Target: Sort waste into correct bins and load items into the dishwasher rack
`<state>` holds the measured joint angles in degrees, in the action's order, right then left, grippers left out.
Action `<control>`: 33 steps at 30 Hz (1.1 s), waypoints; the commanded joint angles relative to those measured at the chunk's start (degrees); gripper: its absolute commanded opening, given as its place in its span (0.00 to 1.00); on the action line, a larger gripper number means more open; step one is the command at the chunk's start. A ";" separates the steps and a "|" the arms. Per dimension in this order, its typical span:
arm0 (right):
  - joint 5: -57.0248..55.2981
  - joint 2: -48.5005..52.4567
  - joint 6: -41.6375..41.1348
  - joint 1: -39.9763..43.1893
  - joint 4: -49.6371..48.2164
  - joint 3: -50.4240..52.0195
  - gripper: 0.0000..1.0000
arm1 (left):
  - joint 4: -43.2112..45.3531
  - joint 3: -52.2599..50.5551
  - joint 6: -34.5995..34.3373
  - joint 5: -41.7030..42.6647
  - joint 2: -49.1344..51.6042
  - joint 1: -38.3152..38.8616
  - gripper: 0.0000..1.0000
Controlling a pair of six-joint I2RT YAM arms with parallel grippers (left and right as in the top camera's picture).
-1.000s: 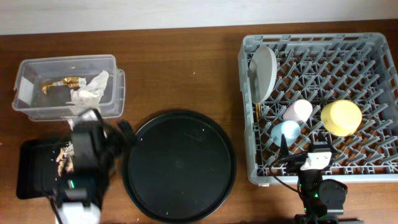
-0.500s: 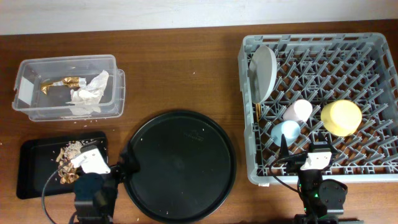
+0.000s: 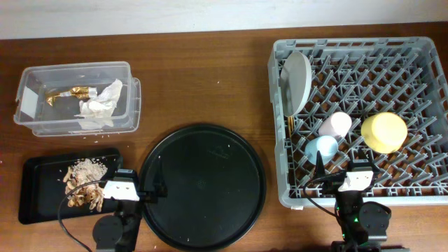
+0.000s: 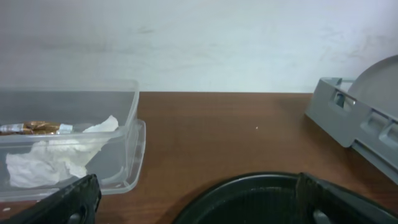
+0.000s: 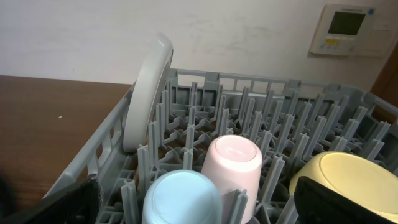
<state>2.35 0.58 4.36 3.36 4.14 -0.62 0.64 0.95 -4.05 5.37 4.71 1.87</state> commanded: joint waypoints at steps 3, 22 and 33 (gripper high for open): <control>-0.48 -0.39 -0.11 0.44 0.31 0.31 0.99 | -5.18 -0.48 0.92 -2.80 -4.44 0.22 0.99; -0.46 -0.39 -0.11 0.44 0.31 0.31 0.99 | -5.42 -0.48 8.04 -4.96 -4.42 0.22 1.00; -0.48 -0.39 -0.11 0.44 0.31 0.31 0.99 | -5.42 -0.48 8.04 -4.96 -4.42 0.22 0.99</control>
<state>2.35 0.58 4.38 3.36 4.14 -0.62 -4.69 0.91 3.05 1.04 0.89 1.87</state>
